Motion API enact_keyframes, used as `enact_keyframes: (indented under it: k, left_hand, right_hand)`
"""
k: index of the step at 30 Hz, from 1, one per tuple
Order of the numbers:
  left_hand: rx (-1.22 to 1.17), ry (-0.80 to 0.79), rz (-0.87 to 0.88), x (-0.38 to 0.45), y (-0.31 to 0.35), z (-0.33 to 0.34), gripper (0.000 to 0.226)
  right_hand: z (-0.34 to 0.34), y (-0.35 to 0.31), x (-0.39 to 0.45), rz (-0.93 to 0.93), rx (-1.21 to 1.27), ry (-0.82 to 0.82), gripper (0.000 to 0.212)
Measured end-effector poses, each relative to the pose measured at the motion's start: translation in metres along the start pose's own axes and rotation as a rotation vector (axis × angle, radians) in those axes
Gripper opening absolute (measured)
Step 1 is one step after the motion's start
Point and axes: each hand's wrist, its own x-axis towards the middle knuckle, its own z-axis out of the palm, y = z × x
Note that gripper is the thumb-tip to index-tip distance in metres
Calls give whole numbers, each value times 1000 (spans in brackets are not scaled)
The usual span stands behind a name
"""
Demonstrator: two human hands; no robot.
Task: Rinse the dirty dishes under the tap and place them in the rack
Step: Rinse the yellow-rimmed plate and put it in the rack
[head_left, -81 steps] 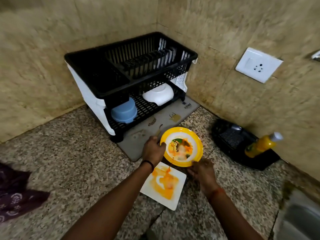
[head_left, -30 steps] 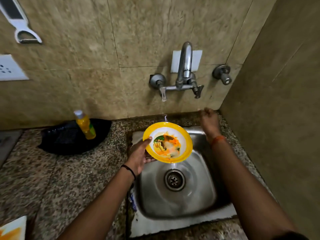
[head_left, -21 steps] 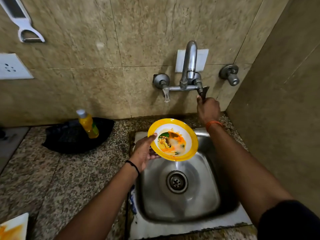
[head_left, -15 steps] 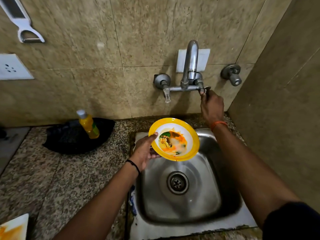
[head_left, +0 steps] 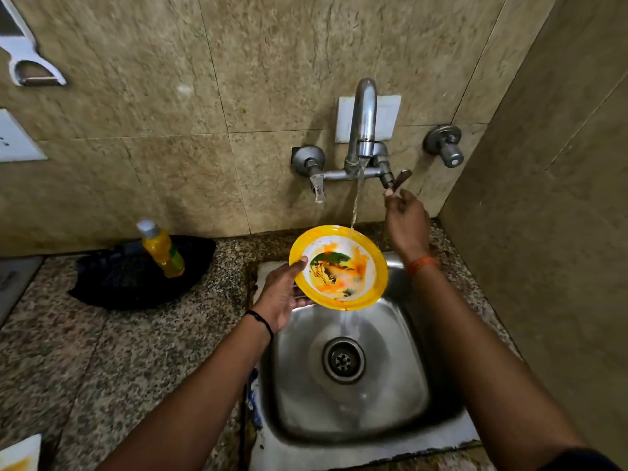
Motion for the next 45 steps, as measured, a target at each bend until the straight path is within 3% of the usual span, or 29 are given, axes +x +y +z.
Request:
enact_keyframes:
  k: [3,7,9,13,15,19,22,25,31,33,35,39,42,45]
  left_hand:
    - [-38,-23,-7,2,-2,2,39]
    - [-137,-56,-18,5,-3,7,39]
    - [-185,-68,-6,5,-5,7,38]
    - [-213,-86,40,7,-6,10,36]
    - [-216,-76,42,8,-7,14,38]
    - [-213,-37,17,10,-12,11,41]
    - [-178,-34,-20,11,-15,6,43]
    - [-79,-45,-86,5,-18,12,37]
    - [-71,-20,-50,9,-9,16,36]
    - [-100,38,-35,12,-6,12,35]
    - [-136,67,-22,14,-6,5,38]
    - [-82,31,-4,7,-7,3,38]
    - [-47,-26,-57,2,-7,7,39]
    - [-13,-8,-64,0,-7,6,27]
  right_hand:
    - [2,2,-53,-195,-136,-115,52]
    - [11,33,-97,-600,-516,-568,64]
    - [11,53,-98,-718,-744,-631,73]
    - [5,50,-98,-578,-1004,-589,98]
    - [13,45,-115,-665,-926,-601,98]
    - [9,35,-125,-608,-633,-702,83]
    - [13,42,-108,-669,-725,-665,88]
    - [21,42,-90,-583,-836,-771,88]
    - [23,38,-87,-503,-926,-569,72]
    - [19,28,-107,-600,-862,-542,58]
    - [11,21,-120,-616,-745,-636,46]
    - [13,16,-117,-517,-555,-805,45]
    - [26,22,-104,-595,-652,-844,58]
    - [30,34,-81,-564,-842,-753,95]
